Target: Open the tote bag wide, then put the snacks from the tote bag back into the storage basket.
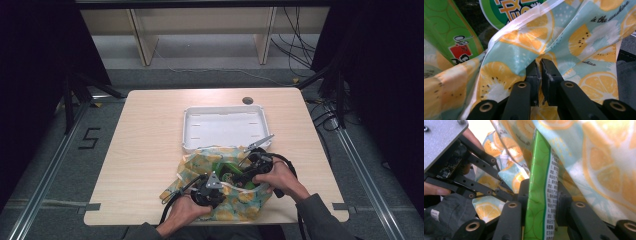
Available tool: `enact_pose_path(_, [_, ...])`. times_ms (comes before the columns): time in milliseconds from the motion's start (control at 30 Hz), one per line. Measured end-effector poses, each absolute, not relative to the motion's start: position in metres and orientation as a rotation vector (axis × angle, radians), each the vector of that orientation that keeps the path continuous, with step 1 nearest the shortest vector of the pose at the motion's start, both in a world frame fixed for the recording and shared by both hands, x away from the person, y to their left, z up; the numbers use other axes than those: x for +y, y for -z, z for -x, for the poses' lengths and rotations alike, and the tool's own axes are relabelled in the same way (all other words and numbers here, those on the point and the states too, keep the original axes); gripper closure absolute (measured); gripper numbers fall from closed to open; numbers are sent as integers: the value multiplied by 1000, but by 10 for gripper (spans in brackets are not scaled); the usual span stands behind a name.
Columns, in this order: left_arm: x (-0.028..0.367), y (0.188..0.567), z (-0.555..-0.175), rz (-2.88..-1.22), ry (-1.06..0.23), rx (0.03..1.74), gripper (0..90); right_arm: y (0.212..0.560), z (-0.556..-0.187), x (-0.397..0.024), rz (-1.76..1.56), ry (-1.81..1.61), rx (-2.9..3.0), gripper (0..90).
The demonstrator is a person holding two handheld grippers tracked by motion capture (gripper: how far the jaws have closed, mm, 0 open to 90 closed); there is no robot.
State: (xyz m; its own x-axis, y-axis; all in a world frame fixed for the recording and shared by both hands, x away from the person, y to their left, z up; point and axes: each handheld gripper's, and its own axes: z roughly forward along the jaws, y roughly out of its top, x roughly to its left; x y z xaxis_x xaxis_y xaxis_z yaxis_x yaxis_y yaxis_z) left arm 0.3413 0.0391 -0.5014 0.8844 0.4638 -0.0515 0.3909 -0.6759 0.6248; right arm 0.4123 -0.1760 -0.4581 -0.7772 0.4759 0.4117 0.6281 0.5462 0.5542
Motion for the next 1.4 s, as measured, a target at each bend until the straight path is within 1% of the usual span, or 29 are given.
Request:
enact_pose_path(100, [38, 499, -339, -2377, -141, 622, 806, 457, -411, -176, 932, 1051, -2575, 746])
enact_pose_path(133, [39, 496, -339, -2389, -154, 591, 786, 456, -411, -177, 934, 1055, -2577, 754])
enact_pose_path(200, [38, 495, -337, -2379, -146, 608, 766, 455, -411, -178, 929, 1058, -2588, 758])
enact_pose_path(400, [43, 488, -332, -2384, -156, 581, 721, 454, -409, -179, 929, 1055, -2601, 761])
enact_pose_path(600, [49, 484, -331, -2383, -165, 587, 717, 447, -405, -178, 917, 1043, -2650, 764])
enact_pose_path(667, [49, 484, -328, -2349, -166, 623, 717, 447, -403, -176, 926, 1060, -2655, 764])
enact_pose_path(733, [52, 483, -327, -2360, -161, 619, 717, 444, -402, -176, 914, 1050, -2686, 765])
enact_pose_path(767, [51, 483, -327, -2338, -167, 629, 714, 443, -399, -175, 909, 1053, -2679, 765])
enact_pose_path(800, [54, 480, -328, -2380, -170, 598, 711, 441, -400, -176, 898, 1052, -2703, 765])
enact_pose_path(833, [53, 481, -326, -2332, -162, 633, 710, 441, -399, -176, 892, 1058, -2705, 765])
enact_pose_path(867, [54, 480, -325, -2323, -170, 644, 707, 439, -398, -176, 882, 1060, -2713, 765])
enact_pose_path(967, [59, 474, -324, -2316, -182, 627, 698, 436, -396, -176, 878, 1048, -2735, 765])
enact_pose_path(1400, [81, 461, -318, -2251, -216, 679, 661, 418, -387, -171, 786, 1085, -2821, 766])
